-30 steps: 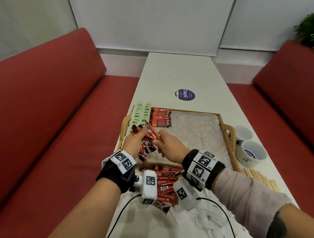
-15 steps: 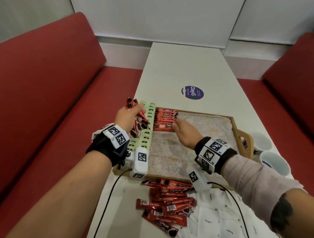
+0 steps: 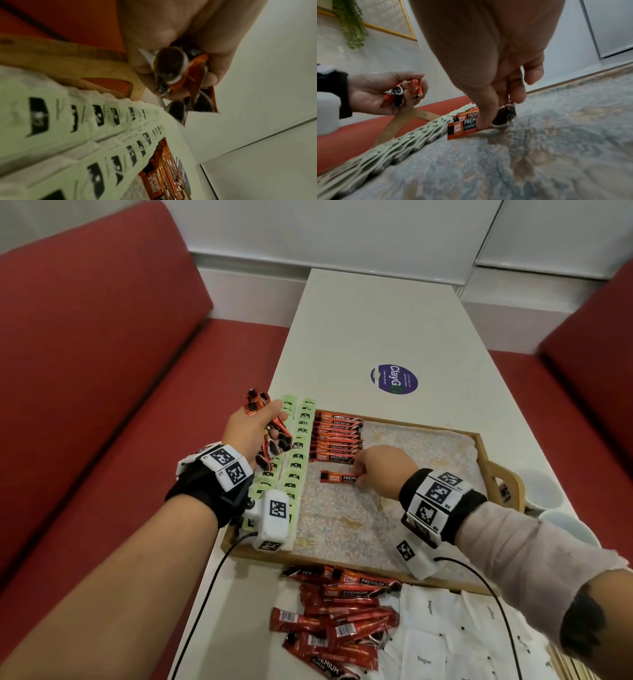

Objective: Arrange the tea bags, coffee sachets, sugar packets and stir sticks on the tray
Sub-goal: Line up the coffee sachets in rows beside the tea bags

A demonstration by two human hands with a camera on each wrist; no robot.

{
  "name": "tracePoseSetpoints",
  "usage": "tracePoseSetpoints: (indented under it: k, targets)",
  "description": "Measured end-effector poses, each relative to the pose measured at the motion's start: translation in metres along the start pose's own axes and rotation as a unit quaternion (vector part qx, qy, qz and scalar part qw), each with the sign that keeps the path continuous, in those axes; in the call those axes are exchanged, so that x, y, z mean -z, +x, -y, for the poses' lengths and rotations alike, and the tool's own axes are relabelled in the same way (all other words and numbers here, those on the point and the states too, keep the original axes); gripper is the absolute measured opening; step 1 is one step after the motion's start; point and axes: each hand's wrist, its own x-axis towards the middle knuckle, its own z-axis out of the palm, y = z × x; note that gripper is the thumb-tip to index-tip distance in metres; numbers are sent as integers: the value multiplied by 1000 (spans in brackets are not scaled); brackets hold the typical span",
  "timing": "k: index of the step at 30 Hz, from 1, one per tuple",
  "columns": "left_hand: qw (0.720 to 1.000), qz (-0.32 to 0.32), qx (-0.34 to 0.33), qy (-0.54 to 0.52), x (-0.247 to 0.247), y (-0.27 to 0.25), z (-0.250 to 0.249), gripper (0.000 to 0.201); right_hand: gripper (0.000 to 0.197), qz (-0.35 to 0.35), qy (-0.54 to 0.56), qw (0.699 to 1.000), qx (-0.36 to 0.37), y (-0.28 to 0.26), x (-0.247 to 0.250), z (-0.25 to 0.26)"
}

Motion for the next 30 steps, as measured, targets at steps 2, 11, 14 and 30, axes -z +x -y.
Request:
tracePoseSetpoints:
  k: [2, 11, 14, 30]
  targets:
    - [1000, 1, 1, 3, -1, 0, -2, 20, 18, 10, 3, 1000, -3, 1, 2, 1]
    - [1000, -7, -17, -3, -5, 4, -9, 16, 12, -40, 61, 997, -6, 14, 5, 7]
    - [1000, -7, -6, -13, -5, 5, -9, 18, 16, -45, 56, 997, -5, 18, 2, 8]
    - [1000, 5, 4, -6, -4, 3, -11, 13, 37, -61, 48, 997, 10, 28, 3, 13]
